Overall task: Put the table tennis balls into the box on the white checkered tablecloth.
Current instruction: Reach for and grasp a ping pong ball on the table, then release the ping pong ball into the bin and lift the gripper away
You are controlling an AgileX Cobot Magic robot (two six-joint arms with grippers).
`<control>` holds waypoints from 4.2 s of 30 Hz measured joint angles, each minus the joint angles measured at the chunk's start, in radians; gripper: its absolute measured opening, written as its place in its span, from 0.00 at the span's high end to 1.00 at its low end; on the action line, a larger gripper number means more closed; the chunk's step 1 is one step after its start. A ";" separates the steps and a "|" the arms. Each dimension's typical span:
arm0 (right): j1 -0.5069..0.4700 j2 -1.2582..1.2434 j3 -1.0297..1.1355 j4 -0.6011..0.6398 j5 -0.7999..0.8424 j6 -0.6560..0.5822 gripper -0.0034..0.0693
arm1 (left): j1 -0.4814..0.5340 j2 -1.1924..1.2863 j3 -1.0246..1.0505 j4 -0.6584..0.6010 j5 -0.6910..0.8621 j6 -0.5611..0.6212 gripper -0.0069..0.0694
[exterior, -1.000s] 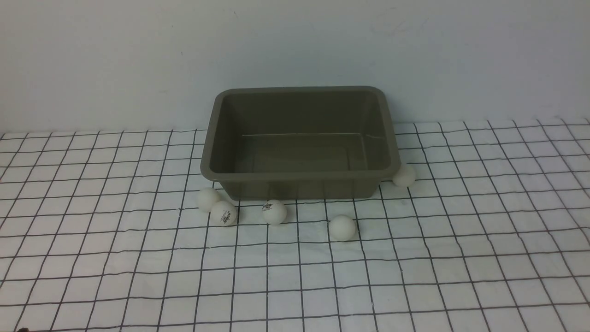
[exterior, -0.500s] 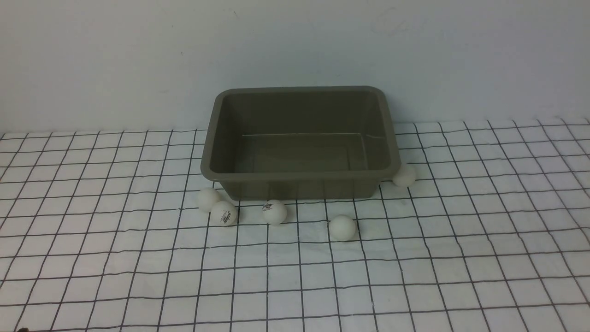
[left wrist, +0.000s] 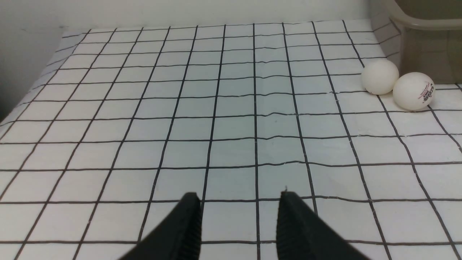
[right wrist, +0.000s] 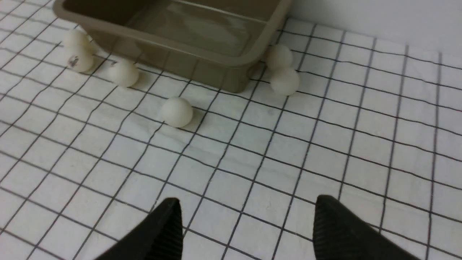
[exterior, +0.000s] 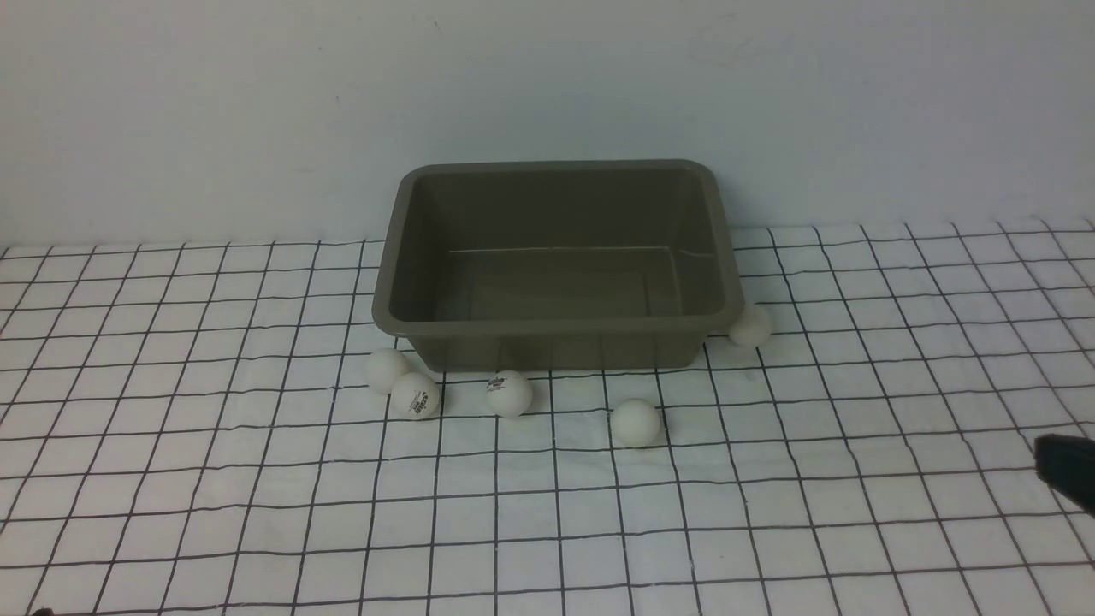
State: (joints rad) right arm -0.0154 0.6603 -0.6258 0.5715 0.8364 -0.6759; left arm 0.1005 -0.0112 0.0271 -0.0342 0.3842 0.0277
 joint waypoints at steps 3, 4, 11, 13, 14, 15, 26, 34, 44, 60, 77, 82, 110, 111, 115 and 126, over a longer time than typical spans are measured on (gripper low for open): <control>0.000 0.107 -0.067 0.040 0.037 -0.070 0.34 | 0.000 0.000 0.000 0.000 0.000 0.000 0.56; 0.000 0.144 -0.090 0.043 0.042 -0.094 0.34 | 0.000 0.000 0.000 0.000 0.000 0.000 0.56; 0.000 0.250 -0.125 0.065 0.024 -0.191 0.34 | 0.000 0.000 0.000 0.000 0.000 0.000 0.56; 0.000 0.271 -0.126 0.069 0.025 -0.204 0.34 | 0.000 0.000 0.000 0.000 0.000 0.000 0.56; 0.000 0.295 -0.130 0.071 0.032 -0.211 0.34 | 0.000 0.000 0.000 0.000 0.000 0.000 0.56; 0.000 0.321 -0.139 0.073 0.043 -0.217 0.34 | 0.000 0.000 0.000 0.000 0.000 0.000 0.56; 0.156 0.619 -0.324 0.086 0.064 -0.281 0.34 | 0.000 0.000 0.000 0.000 0.000 0.000 0.56; 0.296 0.921 -0.473 0.029 -0.022 -0.197 0.34 | 0.000 0.000 0.000 0.000 0.000 0.000 0.56; 0.390 1.168 -0.580 0.050 -0.101 -0.178 0.34 | 0.000 0.000 0.000 0.000 0.000 0.000 0.56; 0.442 1.286 -0.665 -0.016 -0.152 -0.065 0.33 | 0.000 0.000 0.000 0.000 0.000 0.000 0.56; 0.448 1.313 -0.665 0.019 -0.171 -0.121 0.33 | 0.000 0.000 0.000 0.001 0.000 0.000 0.56; 0.448 1.336 -0.667 0.035 -0.184 -0.135 0.33 | 0.000 0.000 0.000 0.001 0.000 0.000 0.56; 0.448 1.353 -0.673 0.072 -0.175 -0.209 0.48 | 0.000 0.000 0.000 0.001 0.000 0.000 0.56; 0.448 1.334 -0.673 0.060 -0.158 -0.208 0.48 | 0.000 0.000 0.000 0.001 0.000 0.000 0.56; 0.448 1.239 -0.673 0.027 -0.097 -0.193 0.48 | 0.000 0.000 0.000 0.001 0.000 0.000 0.56; 0.448 1.016 -0.695 0.005 -0.105 -0.180 0.48 | 0.000 0.000 0.000 0.001 0.000 0.000 0.56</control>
State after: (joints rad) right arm 0.4329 1.6762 -1.3210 0.5760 0.7312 -0.8557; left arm 0.1005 -0.0112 0.0271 -0.0334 0.3842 0.0277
